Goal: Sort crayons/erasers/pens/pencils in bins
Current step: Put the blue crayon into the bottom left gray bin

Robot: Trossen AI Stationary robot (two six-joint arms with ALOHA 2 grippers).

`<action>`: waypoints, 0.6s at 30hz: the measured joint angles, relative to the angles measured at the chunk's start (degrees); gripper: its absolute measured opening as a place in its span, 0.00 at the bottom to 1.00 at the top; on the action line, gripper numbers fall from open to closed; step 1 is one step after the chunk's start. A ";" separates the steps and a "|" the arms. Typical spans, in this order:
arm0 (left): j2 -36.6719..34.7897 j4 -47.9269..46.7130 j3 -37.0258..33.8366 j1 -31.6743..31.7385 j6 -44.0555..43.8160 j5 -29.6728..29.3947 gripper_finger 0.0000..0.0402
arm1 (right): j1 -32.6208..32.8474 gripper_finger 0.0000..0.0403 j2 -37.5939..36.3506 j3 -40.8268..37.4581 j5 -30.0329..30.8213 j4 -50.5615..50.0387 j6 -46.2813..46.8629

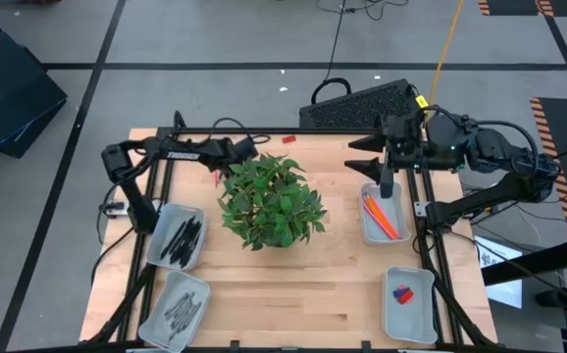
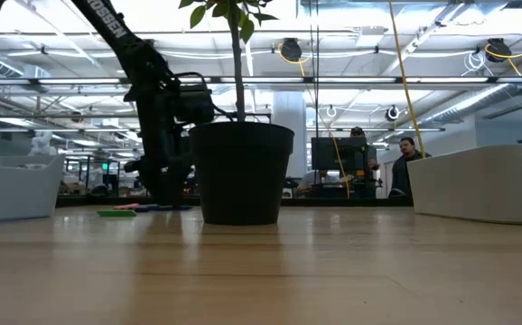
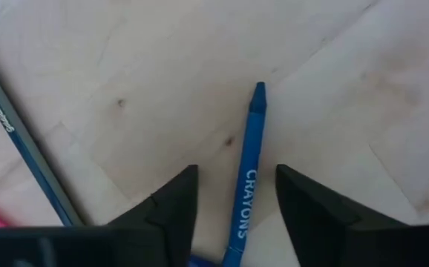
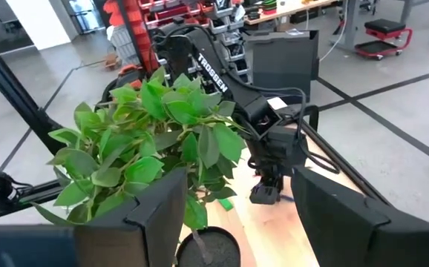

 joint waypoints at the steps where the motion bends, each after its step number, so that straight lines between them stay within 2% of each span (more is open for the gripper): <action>1: 0.02 -0.34 0.00 -0.14 -0.02 0.00 0.41 | -0.16 0.58 0.00 -0.01 0.00 -0.06 -0.02; 8: 0.12 -1.43 -0.13 -0.26 0.15 0.05 0.15 | -1.21 0.58 0.02 0.00 0.00 -0.23 0.07; 12: 0.15 -1.46 -0.20 -0.28 1.19 -0.07 0.05 | -1.15 0.58 0.02 0.00 -0.04 -0.23 1.76; 15: 0.13 -0.81 -0.28 -0.32 2.25 -0.83 0.03 | -1.15 0.58 0.02 0.00 -0.02 -0.23 2.12; 18: -0.42 -0.97 -0.06 -0.33 2.39 -1.18 0.07 | -1.15 0.58 0.02 0.00 -0.02 -0.23 2.12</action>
